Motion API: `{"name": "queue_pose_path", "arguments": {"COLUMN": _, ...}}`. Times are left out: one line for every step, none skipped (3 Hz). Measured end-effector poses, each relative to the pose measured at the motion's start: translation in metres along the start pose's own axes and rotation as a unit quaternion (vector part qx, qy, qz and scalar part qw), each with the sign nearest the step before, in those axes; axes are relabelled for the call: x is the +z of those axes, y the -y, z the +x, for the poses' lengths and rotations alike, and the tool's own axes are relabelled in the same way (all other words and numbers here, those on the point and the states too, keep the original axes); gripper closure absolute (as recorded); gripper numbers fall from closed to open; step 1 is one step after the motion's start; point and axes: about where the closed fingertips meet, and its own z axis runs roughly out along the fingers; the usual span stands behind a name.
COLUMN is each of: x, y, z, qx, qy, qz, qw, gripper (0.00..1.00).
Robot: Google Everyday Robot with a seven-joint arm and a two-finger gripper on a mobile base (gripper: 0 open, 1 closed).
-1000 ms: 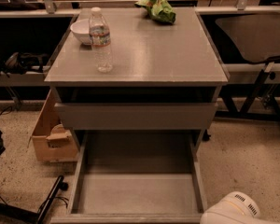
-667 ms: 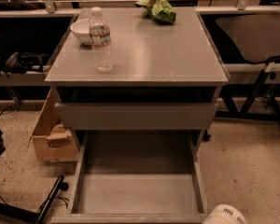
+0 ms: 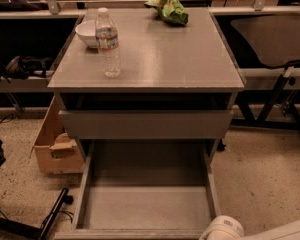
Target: Close middle drawer
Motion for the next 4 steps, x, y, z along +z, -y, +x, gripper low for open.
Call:
{"name": "queue_pose_path", "arguments": {"x": 0.02, "y": 0.025, "z": -0.02, "qx": -0.011, "qy": 0.016, "qz": 0.015, "qw": 0.9997, "gripper": 1.0}}
{"name": "queue_pose_path", "arguments": {"x": 0.023, "y": 0.042, "z": -0.041, "qx": -0.026, "qy": 0.039, "qz": 0.044, "qw": 0.9979, "gripper": 1.0}}
{"name": "queue_pose_path", "arguments": {"x": 0.007, "y": 0.045, "z": -0.059, "qx": -0.039, "qy": 0.073, "qz": 0.087, "qw": 0.9927, "gripper": 1.0}}
{"name": "queue_pose_path", "arguments": {"x": -0.026, "y": 0.037, "z": -0.076, "qx": -0.05, "qy": 0.121, "qz": 0.143, "qw": 0.981, "gripper": 1.0}}
